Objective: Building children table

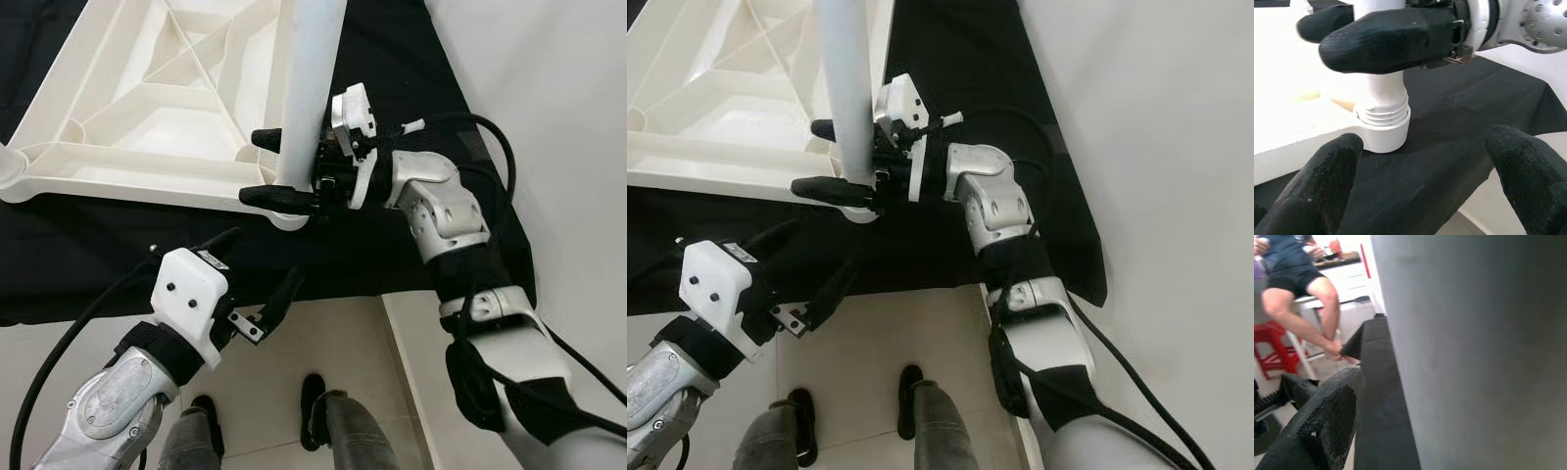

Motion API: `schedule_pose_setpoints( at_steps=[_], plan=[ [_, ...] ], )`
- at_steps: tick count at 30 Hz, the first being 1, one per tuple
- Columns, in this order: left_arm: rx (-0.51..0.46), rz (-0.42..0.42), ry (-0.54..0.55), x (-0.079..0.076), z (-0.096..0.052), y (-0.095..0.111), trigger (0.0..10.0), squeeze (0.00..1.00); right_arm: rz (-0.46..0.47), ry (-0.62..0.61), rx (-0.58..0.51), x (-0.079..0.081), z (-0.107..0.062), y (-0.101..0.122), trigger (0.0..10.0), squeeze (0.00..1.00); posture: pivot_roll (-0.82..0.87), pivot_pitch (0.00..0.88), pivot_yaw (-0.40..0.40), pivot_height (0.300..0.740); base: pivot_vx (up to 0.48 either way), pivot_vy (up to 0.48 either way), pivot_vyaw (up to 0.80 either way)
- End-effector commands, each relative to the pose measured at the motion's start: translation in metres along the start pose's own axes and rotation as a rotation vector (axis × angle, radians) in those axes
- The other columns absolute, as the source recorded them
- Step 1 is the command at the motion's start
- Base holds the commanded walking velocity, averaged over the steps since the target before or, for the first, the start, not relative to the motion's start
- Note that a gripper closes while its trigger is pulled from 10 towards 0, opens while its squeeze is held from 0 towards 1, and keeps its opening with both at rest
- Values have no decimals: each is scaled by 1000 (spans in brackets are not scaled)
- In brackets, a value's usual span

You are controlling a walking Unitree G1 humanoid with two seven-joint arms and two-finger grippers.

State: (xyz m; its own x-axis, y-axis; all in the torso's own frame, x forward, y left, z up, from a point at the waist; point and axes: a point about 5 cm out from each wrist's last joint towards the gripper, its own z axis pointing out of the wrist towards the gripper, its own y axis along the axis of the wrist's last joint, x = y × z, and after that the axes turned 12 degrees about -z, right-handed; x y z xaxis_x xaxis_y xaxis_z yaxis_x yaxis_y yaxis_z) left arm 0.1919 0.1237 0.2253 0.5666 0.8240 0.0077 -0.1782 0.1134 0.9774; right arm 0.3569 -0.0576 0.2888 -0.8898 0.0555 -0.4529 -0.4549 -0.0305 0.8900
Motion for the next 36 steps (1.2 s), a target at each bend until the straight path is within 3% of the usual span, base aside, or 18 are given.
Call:
schedule_pose_setpoints(
  at_steps=[1,10,17,18,19,20,21,22,23,24,26,32,34,36],
  plan=[
    [14,-6,-3,-2,-2,-3,10000,0,42,103,-52,6,5,-3,0,0,140,319,-150,740,0,0,0],
    [14,-5,1,-3,-4,-2,10000,0,42,143,-52,5,1,-5,0,0,138,333,-149,740,0,0,0],
    [10,-16,-5,-5,-4,-2,10000,0,12,-55,-5,-2,-14,-15,0,0,131,338,-145,740,0,0,0],
    [8,-17,-5,-5,-4,-1,10000,0,10,-171,32,-6,-20,-21,0,0,136,338,-137,740,0,0,0],
    [5,-18,-6,-5,-3,-1,10000,0,41,-368,99,-10,-25,-31,0,0,136,337,-136,740,0,0,0],
    [5,-18,-6,-5,-3,-1,10000,0,41,-368,99,-10,-25,-31,0,0,136,337,-136,740,0,0,0],
    [4,-18,-6,-5,-3,0,10000,0,62,-504,150,-11,-29,-39,0,0,138,337,-136,740,0,0,0],
    [3,-17,-8,-5,-3,0,10000,0,27,-785,308,-10,-36,-52,0,0,140,336,-135,740,0,0,0],
    [3,-17,-8,-5,-3,0,10000,0,27,-785,308,-10,-36,-52,0,0,140,336,-135,740,0,0,0],
    [2,-13,-8,-4,-3,1,10000,0,32,-936,356,1,-37,-59,0,0,152,349,-130,740,0,0,0],
    [-1,-15,-7,-2,-3,2,10000,0,45,-1049,378,12,-37,-62,0,0,139,338,-122,740,0,0,0],
    [-27,-25,-17,-4,3,5,10000,0,22,-1037,360,-1,-30,-52,0,0,145,336,-135,740,0,0,0],
    [-32,-25,-14,-4,3,7,10000,0,14,-1029,362,-2,-27,-50,0,0,144,335,-143,740,0,0,0],
    [-29,-13,4,1,1,7,10000,0,44,-958,376,6,-13,-56,0,0,145,335,-142,740,0,0,0]
  ],
)
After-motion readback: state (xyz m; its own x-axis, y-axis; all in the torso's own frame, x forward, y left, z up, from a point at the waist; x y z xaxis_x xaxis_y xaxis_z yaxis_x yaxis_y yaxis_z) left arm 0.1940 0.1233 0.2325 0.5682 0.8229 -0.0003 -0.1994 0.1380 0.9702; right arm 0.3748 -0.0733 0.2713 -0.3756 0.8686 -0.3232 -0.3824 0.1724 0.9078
